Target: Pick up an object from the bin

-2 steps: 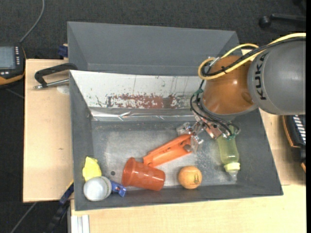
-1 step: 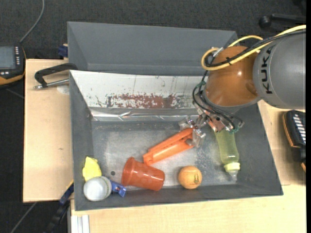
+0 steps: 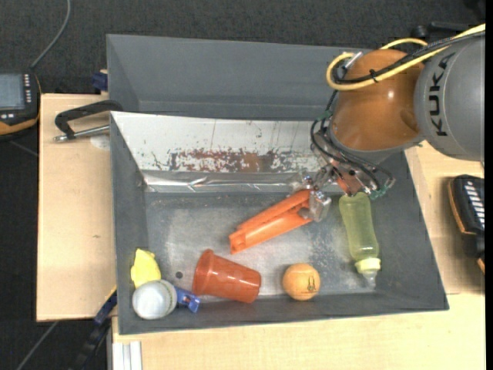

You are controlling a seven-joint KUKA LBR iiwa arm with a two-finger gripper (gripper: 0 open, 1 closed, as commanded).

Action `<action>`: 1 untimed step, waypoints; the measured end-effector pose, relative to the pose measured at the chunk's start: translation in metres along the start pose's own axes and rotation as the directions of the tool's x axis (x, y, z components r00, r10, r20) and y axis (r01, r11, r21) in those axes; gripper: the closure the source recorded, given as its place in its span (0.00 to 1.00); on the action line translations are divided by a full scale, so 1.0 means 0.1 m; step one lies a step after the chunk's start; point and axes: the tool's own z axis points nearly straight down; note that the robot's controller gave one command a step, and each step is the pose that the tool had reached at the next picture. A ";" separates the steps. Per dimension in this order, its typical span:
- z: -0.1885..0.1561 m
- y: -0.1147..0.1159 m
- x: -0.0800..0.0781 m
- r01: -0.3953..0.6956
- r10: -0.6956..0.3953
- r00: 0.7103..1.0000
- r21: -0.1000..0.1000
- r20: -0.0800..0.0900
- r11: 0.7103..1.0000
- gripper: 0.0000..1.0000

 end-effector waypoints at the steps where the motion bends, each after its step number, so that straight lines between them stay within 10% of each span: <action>1: -0.35 0.02 0.06 -0.015 0.015 1.000 0.000 0.002 1.000 1.00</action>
Offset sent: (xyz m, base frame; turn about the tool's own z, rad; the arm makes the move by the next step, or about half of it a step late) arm -0.0202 -0.0027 0.1627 0.0688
